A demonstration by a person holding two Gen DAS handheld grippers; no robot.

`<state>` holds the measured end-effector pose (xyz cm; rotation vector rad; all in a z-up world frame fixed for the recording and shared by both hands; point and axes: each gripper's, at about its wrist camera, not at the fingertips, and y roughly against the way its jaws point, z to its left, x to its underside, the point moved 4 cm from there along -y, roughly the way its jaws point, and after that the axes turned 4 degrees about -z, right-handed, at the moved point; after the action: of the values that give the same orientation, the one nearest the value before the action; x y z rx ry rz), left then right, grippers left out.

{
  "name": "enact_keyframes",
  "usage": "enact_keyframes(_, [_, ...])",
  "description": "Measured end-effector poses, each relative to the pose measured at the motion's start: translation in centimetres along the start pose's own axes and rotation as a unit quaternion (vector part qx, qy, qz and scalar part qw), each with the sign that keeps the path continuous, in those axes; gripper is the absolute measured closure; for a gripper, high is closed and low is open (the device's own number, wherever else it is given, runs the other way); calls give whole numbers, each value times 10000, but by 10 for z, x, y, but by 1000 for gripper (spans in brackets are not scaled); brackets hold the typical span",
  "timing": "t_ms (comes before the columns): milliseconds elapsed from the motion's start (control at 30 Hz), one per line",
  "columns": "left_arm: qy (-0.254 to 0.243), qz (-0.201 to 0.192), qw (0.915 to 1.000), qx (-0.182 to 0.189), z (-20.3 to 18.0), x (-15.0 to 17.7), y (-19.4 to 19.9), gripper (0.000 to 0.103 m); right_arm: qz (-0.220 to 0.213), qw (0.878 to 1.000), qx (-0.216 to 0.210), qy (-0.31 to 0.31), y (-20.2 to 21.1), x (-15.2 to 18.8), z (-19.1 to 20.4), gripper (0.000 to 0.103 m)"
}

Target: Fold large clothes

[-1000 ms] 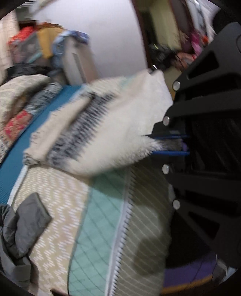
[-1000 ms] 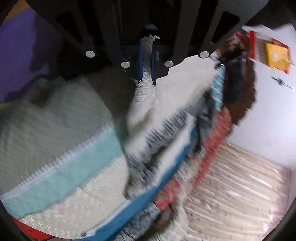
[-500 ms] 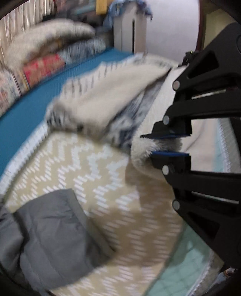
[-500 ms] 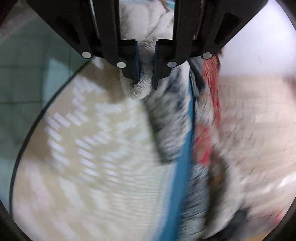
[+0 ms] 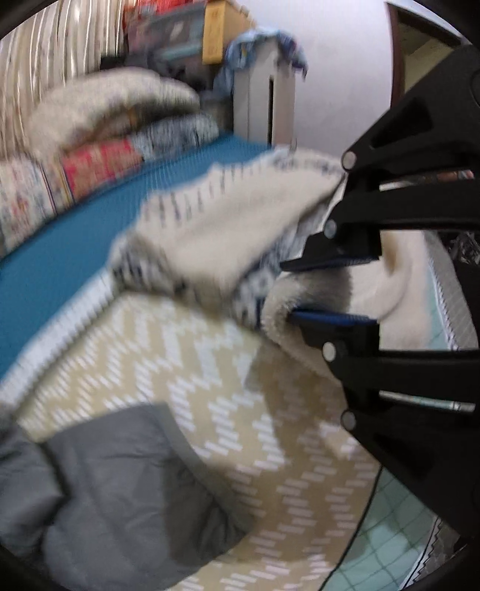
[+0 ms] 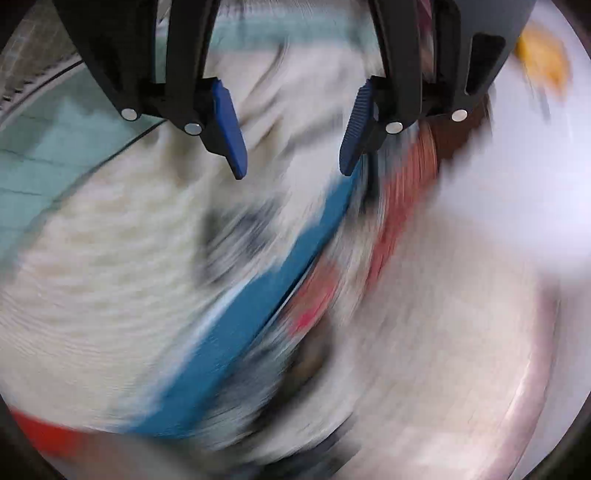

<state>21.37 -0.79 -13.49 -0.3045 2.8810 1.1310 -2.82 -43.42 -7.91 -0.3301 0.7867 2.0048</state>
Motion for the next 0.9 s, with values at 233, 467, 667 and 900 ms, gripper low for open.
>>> enact_keyframes(233, [-421, -123, 9982, 421, -14, 17, 30, 83, 1914, 9785, 408, 647, -135, 66, 35, 51])
enact_keyframes(467, [-196, -256, 9991, 285, 6, 11, 44, 75, 860, 9844, 1527, -187, -195, 15, -24, 44])
enact_keyframes(667, [-693, -392, 9960, 402, -15, 26, 61, 75, 611, 9911, 1068, -500, -181, 7, -21, 40])
enact_keyframes(900, [-2727, 868, 9572, 440, -79, 108, -20, 74, 360, 9980, 512, -38, -101, 24, -3, 42])
